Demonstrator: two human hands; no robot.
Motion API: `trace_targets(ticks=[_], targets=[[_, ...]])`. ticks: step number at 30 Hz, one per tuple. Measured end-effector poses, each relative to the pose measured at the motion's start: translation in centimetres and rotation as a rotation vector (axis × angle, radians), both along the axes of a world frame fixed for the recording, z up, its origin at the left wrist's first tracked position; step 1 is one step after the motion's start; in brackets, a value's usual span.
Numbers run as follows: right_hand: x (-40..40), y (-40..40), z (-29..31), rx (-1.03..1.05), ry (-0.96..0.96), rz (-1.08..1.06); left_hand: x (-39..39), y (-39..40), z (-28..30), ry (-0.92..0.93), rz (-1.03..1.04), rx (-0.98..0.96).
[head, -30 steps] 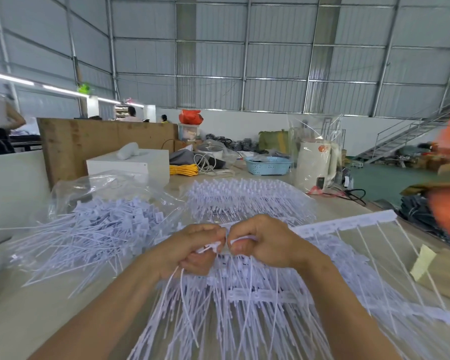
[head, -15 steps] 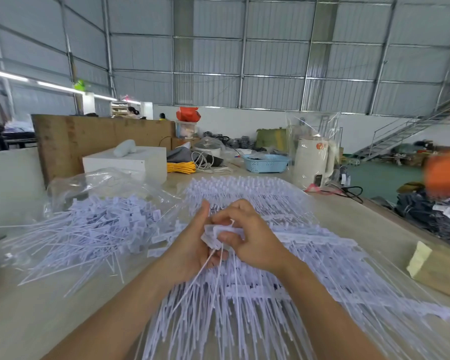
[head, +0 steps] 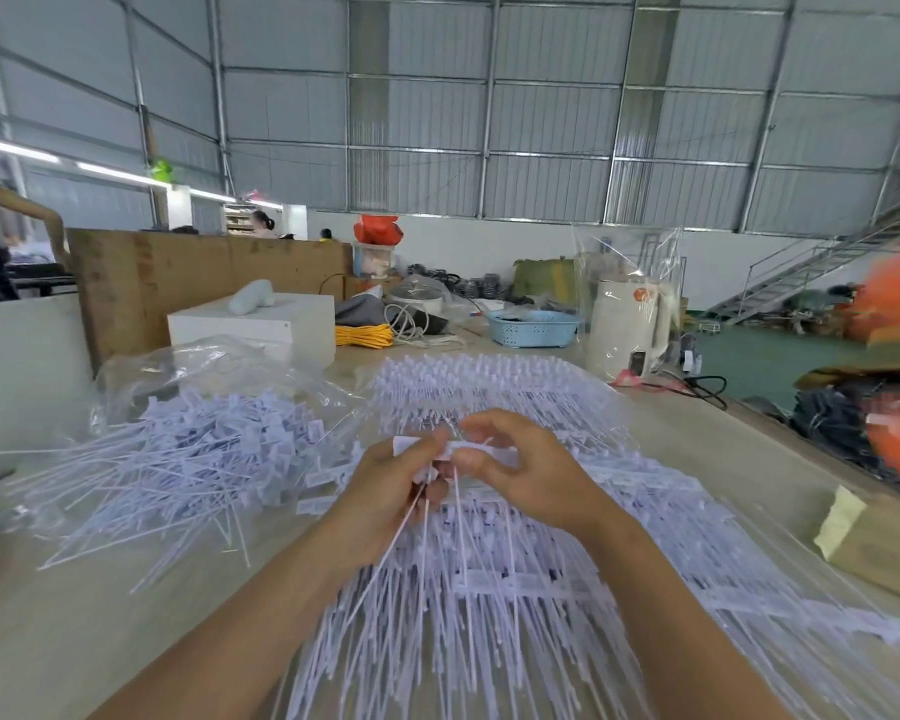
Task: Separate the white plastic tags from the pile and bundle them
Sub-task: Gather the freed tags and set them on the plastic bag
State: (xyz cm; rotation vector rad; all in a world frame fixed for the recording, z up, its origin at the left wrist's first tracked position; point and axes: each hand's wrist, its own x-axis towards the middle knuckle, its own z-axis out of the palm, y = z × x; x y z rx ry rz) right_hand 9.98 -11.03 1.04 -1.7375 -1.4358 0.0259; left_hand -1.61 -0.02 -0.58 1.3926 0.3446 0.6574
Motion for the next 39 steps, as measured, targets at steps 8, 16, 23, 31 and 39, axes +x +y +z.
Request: trace_targets(ticks=[8,16,23,31,39], targets=[[0.5,0.1,0.0,-0.054,-0.053,0.002,0.4,-0.4,-0.5,-0.029,-0.021,0.075],[0.9,0.2,-0.8,-0.165,-0.061,-0.046,0.6,-0.1,-1.3,0.044,0.056,0.372],[0.7,0.1,-0.6,-0.143,-0.083,-0.009,0.7,-0.3,-1.4,0.032,-0.011,0.347],[0.1,0.2,-0.6,-0.110,-0.146,-0.014,0.9,-0.2,-0.8,0.090,-0.009,0.299],[-0.5,0.2,-0.1,-0.097,-0.320,0.005,0.0,0.7,0.0,0.224,-0.186,0.133]])
